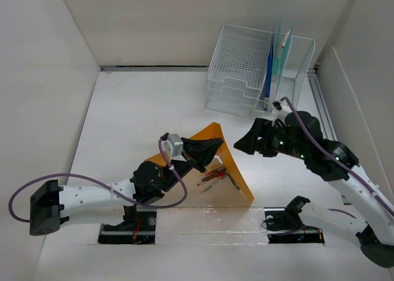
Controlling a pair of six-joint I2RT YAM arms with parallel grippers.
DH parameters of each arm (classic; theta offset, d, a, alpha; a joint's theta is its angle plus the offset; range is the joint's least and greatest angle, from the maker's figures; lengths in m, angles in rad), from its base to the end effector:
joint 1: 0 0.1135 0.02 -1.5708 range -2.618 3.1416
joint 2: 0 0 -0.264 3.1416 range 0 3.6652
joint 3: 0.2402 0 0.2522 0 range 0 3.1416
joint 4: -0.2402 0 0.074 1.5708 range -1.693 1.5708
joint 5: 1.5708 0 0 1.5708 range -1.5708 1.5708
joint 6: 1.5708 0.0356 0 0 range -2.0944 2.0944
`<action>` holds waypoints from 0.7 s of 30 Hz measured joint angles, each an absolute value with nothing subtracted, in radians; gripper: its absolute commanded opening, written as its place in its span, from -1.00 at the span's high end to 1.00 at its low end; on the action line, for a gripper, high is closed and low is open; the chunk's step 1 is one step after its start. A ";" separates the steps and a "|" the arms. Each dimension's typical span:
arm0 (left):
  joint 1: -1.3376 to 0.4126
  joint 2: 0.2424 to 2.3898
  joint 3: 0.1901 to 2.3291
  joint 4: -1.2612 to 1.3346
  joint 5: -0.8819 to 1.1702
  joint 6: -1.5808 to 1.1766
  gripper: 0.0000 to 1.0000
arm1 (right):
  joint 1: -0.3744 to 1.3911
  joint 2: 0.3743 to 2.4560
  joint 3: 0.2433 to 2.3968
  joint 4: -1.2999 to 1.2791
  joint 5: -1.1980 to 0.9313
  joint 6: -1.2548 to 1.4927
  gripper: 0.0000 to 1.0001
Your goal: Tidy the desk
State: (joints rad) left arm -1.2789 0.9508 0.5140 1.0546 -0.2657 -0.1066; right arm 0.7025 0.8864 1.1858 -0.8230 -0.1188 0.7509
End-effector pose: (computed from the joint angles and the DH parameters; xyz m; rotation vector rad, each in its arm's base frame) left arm 0.0672 -0.1910 0.3419 0.3396 0.9824 -1.1416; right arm 0.1226 0.1093 0.3930 -0.0228 2.2526 0.9637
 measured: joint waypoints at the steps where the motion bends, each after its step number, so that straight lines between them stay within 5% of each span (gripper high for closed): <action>1: -1.279 0.939 0.514 1.054 -0.268 -0.108 1.00 | 0.705 0.858 1.186 -0.831 -0.092 0.743 -0.70; 7: -1.279 0.916 0.514 1.042 -0.290 -0.122 1.00 | 0.730 0.805 1.244 -0.871 -0.016 0.686 -0.98; 13: -1.279 0.917 0.514 1.029 -0.293 -0.129 1.00 | 0.806 0.936 1.319 -0.867 -0.032 0.647 -0.99; 17: -1.279 0.917 0.514 1.029 -0.295 -0.131 1.00 | 0.883 1.026 1.328 -0.873 -0.031 0.644 -0.89; 21: -1.279 0.917 0.514 1.029 -0.301 -0.130 1.00 | 0.919 1.046 1.328 -0.892 -0.029 0.648 -0.56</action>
